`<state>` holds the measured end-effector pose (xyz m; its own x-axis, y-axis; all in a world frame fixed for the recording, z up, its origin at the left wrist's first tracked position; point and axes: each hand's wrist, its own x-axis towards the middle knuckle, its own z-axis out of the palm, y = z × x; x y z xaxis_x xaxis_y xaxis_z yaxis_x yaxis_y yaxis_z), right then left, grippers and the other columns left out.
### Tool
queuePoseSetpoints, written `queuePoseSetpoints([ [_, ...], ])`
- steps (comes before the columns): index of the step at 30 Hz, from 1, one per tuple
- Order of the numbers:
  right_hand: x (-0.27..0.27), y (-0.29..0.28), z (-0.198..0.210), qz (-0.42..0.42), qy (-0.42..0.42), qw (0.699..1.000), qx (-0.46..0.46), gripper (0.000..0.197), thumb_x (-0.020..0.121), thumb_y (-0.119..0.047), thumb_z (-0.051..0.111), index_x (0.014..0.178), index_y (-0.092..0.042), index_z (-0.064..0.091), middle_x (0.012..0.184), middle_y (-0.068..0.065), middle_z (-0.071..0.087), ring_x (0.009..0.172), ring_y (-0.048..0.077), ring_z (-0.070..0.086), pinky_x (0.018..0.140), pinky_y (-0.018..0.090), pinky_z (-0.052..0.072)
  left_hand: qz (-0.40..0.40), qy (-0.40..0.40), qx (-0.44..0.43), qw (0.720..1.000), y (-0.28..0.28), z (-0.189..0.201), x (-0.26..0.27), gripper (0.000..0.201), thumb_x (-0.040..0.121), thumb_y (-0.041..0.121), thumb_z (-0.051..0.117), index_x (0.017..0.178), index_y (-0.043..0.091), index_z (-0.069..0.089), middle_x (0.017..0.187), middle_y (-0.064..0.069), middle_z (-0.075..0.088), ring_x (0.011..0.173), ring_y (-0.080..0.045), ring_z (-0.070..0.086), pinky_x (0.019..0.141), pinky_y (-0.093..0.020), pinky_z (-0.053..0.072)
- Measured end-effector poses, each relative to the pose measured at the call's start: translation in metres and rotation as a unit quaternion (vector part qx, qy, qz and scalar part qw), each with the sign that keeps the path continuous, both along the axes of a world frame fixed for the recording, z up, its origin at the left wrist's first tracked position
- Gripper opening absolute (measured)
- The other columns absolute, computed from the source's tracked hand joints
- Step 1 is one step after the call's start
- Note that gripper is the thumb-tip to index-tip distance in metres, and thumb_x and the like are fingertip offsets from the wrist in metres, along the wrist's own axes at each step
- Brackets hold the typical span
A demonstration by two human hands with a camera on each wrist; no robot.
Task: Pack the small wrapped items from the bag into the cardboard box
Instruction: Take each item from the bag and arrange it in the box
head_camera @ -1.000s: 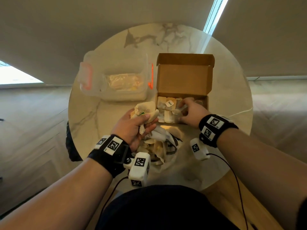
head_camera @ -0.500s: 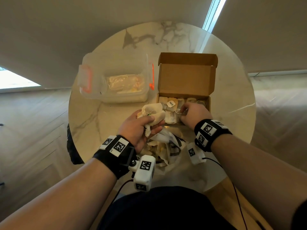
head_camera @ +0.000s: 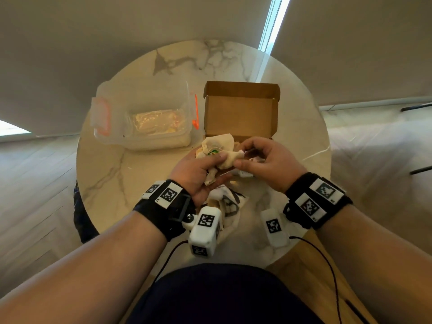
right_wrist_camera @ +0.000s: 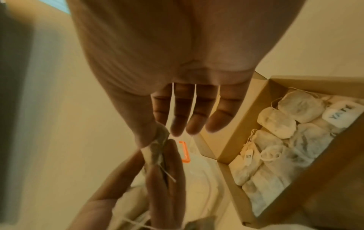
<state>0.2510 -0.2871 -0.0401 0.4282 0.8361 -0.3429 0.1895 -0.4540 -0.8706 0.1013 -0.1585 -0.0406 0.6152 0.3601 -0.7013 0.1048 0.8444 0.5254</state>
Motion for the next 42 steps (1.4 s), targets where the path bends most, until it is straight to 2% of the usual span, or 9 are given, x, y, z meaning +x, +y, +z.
queuePoseSetpoints([
  [4,0.001,-0.01,0.0,-0.11,0.203,0.971,0.066,0.021,0.088,-0.008,0.078,0.106,-0.009,0.068,0.098,0.007,0.076,0.092,0.025,0.074,0.081,0.037,0.065,-0.003,0.028,-0.036,0.999,0.004,0.001,0.005,0.029,0.104,0.017,0.06,0.13,0.006,0.063,0.111,-0.018,0.078,0.087,-0.026,0.08,0.06,-0.032,0.064],
  [6,0.005,-0.016,-0.002,-0.149,0.25,0.953,0.084,0.021,0.089,-0.002,0.074,0.107,-0.008,0.067,0.095,0.008,0.076,0.088,0.026,0.074,0.075,0.036,0.064,0.008,0.044,-0.026,0.999,0.01,-0.003,0.003,0.029,0.103,0.019,0.062,0.128,0.004,0.064,0.105,-0.015,0.079,0.087,-0.024,0.08,0.062,-0.032,0.065],
  [11,0.024,-0.029,-0.024,-0.238,0.103,0.966,0.011,0.015,0.085,-0.011,0.083,0.095,-0.021,0.079,0.097,0.002,0.079,0.097,0.023,0.076,0.086,0.04,0.063,0.034,0.073,-0.002,0.997,0.022,-0.014,-0.01,0.03,0.104,0.016,0.06,0.131,0.002,0.064,0.111,-0.015,0.079,0.095,-0.023,0.079,0.073,-0.034,0.066],
  [19,0.015,-0.01,-0.057,-0.121,-0.08,0.98,-0.139,0.01,0.092,-0.028,0.075,0.098,-0.036,0.075,0.098,-0.016,0.072,0.095,0.004,0.066,0.084,0.026,0.055,0.052,0.101,0.024,0.993,0.031,-0.016,-0.026,0.03,0.103,0.011,0.061,0.131,0.002,0.063,0.106,-0.016,0.079,0.09,-0.024,0.079,0.066,-0.032,0.064],
  [26,-0.024,0.041,-0.042,0.087,-0.106,0.989,-0.049,0.066,0.087,-0.024,0.08,0.146,-0.039,0.052,0.146,-0.019,0.051,0.128,0.004,0.051,0.107,0.029,0.046,-0.006,0.053,0.047,0.998,0.025,0.001,-0.023,0.03,0.099,0.002,0.062,0.13,0.004,0.064,0.106,-0.018,0.078,0.092,-0.027,0.078,0.063,-0.03,0.064],
  [30,-0.037,0.052,-0.036,0.157,-0.103,0.981,-0.049,0.031,0.095,-0.027,0.073,0.126,-0.032,0.069,0.12,-0.029,0.053,0.104,-0.003,0.051,0.099,0.024,0.044,-0.025,0.006,0.052,0.998,0.029,0.014,-0.023,0.03,0.098,0.002,0.063,0.127,0.006,0.065,0.102,-0.017,0.078,0.086,-0.025,0.078,0.065,-0.029,0.065],
  [33,-0.031,0.043,-0.032,0.121,-0.051,0.988,-0.078,0.01,0.101,-0.032,0.065,0.106,-0.037,0.071,0.103,-0.019,0.07,0.096,0.002,0.064,0.094,0.034,0.056,0.005,0.004,0.06,0.998,0.041,0.018,-0.027,0.033,0.098,0.007,0.064,0.131,0.007,0.062,0.101,-0.011,0.079,0.087,-0.022,0.078,0.062,-0.028,0.063],
  [37,-0.015,0.017,-0.02,0.044,-0.007,0.996,-0.078,0.014,0.101,-0.033,0.063,0.111,-0.037,0.072,0.106,-0.016,0.071,0.098,0.001,0.064,0.081,0.018,0.049,0.059,0.037,0.066,0.995,0.06,0.013,-0.036,0.036,0.1,0.013,0.061,0.136,0.005,0.061,0.096,-0.004,0.078,0.079,-0.014,0.077,0.055,-0.024,0.059],
  [42,-0.01,-0.004,-0.008,-0.071,0.105,0.992,-0.02,0.017,0.099,-0.028,0.068,0.111,-0.034,0.078,0.101,-0.007,0.078,0.087,0.013,0.075,0.077,0.031,0.062,0.073,0.064,0.073,0.993,0.065,0.002,-0.042,0.031,0.101,0.007,0.062,0.132,0.004,0.061,0.093,-0.008,0.077,0.082,-0.018,0.078,0.058,-0.027,0.061],
])
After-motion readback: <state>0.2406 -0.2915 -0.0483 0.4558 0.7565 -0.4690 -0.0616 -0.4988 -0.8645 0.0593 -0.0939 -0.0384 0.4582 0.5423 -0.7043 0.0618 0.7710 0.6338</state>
